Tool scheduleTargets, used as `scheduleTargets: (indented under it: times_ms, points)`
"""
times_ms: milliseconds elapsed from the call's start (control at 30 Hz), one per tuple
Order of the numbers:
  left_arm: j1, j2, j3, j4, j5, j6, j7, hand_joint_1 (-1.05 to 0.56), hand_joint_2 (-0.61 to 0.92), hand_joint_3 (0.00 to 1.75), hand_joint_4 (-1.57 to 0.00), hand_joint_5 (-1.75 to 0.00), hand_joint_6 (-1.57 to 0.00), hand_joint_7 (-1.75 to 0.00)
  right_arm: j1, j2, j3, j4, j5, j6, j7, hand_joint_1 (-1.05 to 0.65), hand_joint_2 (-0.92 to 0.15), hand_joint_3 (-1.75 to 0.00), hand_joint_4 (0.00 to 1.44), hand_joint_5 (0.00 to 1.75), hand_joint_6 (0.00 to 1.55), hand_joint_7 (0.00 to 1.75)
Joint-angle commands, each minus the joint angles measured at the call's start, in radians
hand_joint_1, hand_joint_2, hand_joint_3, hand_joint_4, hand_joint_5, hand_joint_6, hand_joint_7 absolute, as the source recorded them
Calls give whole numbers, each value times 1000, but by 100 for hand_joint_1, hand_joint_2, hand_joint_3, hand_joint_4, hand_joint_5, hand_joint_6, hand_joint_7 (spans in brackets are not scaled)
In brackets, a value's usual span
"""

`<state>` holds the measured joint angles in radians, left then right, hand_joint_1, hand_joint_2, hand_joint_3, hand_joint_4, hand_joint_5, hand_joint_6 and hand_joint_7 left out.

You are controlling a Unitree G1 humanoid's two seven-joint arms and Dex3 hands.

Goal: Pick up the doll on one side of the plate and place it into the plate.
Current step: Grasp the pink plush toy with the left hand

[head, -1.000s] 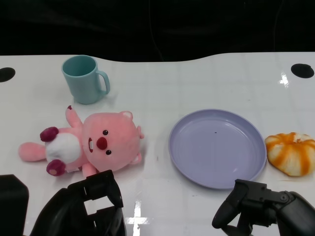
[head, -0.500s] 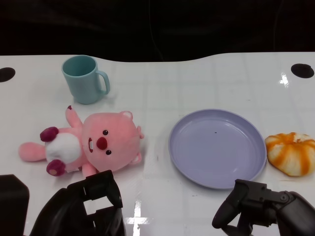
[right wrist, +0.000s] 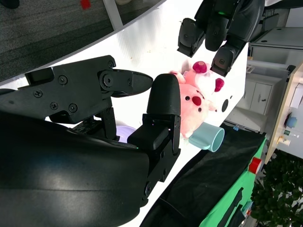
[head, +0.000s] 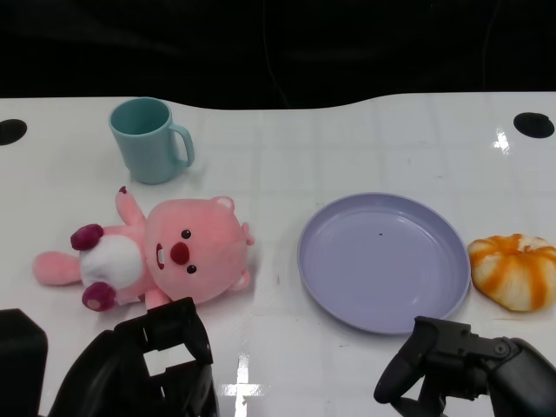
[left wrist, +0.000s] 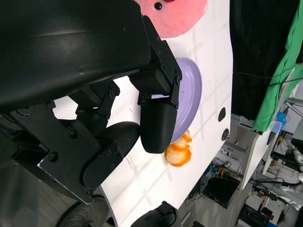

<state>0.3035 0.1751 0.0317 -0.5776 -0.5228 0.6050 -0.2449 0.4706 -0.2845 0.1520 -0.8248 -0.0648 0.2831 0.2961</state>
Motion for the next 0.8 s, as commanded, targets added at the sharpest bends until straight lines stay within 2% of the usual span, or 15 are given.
scheduleTargets:
  times_ms: [33,67,200,233,267,367,400,500,800]
  points:
    - [-10,7,15,10,6,-37,-11,-15,44,134,-83,-162,-79,-136,-9,-6,0,-8,-2,3,-4,-25,-92,-36,66,158,59,130]
    - [-12,5,15,9,8,-45,-8,-15,44,131,-80,-154,-80,-121,-10,-5,1,-7,-2,3,-4,-25,-92,-36,66,158,59,130]
    - [-10,-2,10,-4,50,-107,9,-18,43,120,-69,-132,-74,-85,-17,-4,11,-4,-11,3,-8,-27,-92,-35,66,158,59,130]
    - [-10,-1,12,-6,65,-124,14,-20,47,110,-65,-126,-72,-77,-19,-2,14,-2,-12,4,-9,-26,-92,-35,66,158,59,130]
    - [-10,-1,13,-7,77,-137,15,-25,58,89,-62,-118,-71,-64,-21,-1,15,-1,-13,5,-10,-26,-92,-35,66,158,59,130]
    - [-10,-3,24,-5,97,-187,5,-33,86,39,-54,-109,-69,-44,-26,4,20,1,-15,10,-12,-25,-92,-35,66,158,59,130]
    - [-9,-5,26,-4,99,-198,3,-35,89,33,-53,-108,-68,-41,-27,4,21,1,-17,10,-13,-25,-92,-35,66,158,59,130]
    - [-18,7,41,10,130,-270,-15,-44,92,24,-43,-102,-59,-33,-31,6,29,7,-25,6,-17,-25,-92,-35,66,158,59,130]
    - [-46,99,30,39,346,-425,-24,-57,92,20,-22,-87,-43,-19,-38,11,44,10,-27,11,-28,-25,-92,-34,67,158,60,130]
